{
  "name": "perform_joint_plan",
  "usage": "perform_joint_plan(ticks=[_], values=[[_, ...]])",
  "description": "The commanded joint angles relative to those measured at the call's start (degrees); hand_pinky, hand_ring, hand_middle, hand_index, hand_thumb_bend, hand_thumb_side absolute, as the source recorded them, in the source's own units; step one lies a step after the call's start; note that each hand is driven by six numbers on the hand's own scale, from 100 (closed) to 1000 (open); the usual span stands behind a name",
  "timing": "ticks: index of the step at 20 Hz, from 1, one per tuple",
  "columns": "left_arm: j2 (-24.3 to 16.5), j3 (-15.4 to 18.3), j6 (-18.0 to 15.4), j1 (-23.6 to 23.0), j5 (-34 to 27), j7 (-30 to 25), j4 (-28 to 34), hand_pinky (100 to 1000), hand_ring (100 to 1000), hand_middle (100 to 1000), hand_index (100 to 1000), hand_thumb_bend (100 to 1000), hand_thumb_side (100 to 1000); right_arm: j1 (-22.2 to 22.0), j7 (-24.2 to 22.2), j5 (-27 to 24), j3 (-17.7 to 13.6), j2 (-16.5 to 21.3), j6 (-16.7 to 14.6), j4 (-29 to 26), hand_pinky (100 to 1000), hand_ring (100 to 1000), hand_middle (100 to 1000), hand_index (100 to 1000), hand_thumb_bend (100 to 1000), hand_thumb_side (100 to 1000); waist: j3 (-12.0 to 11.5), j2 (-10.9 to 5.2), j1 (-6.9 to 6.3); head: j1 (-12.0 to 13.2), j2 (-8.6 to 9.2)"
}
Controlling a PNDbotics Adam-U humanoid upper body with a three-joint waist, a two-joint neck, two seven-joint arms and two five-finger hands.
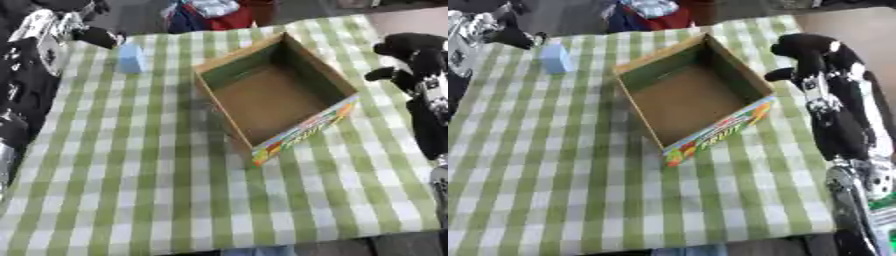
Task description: Pick up objects on the table and place them in the box.
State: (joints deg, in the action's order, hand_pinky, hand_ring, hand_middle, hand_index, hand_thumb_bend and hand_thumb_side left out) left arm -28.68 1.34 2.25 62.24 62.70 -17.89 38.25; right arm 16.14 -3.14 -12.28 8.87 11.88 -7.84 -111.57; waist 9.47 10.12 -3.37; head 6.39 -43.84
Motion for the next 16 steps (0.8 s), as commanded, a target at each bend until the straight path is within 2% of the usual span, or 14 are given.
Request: perform_joint_plan(ticks=[1,10,16], values=[[-1.41,0.18,0.0,0.86,0.09,-0.5,0.82,800,802,817,895,308,441,0.85,-0.15,-0.18,0.02,0.41,-0.11,-1.06,603,786,714,723,100,454,0.13,-0.41,0.37,0.12,-0.28],[-1.5,0.1,-0.49,0.68,-0.03,-1.26,0.81,811,830,853,911,332,416,1.1,-0.06,0.06,-0.01,0.01,-0.14,-1.18,601,787,714,721,100,461,0.77,1.87,0.7,0.26,-0.28],[-1.4,0.13,-0.08,0.37,0.92,-0.94,0.82,805,817,844,915,313,415,1.27,-0.01,0.18,-0.01,-0.2,-0.15,-1.15,600,787,713,721,100,464,0.86,2.68,0.59,0.7,-0.28]])
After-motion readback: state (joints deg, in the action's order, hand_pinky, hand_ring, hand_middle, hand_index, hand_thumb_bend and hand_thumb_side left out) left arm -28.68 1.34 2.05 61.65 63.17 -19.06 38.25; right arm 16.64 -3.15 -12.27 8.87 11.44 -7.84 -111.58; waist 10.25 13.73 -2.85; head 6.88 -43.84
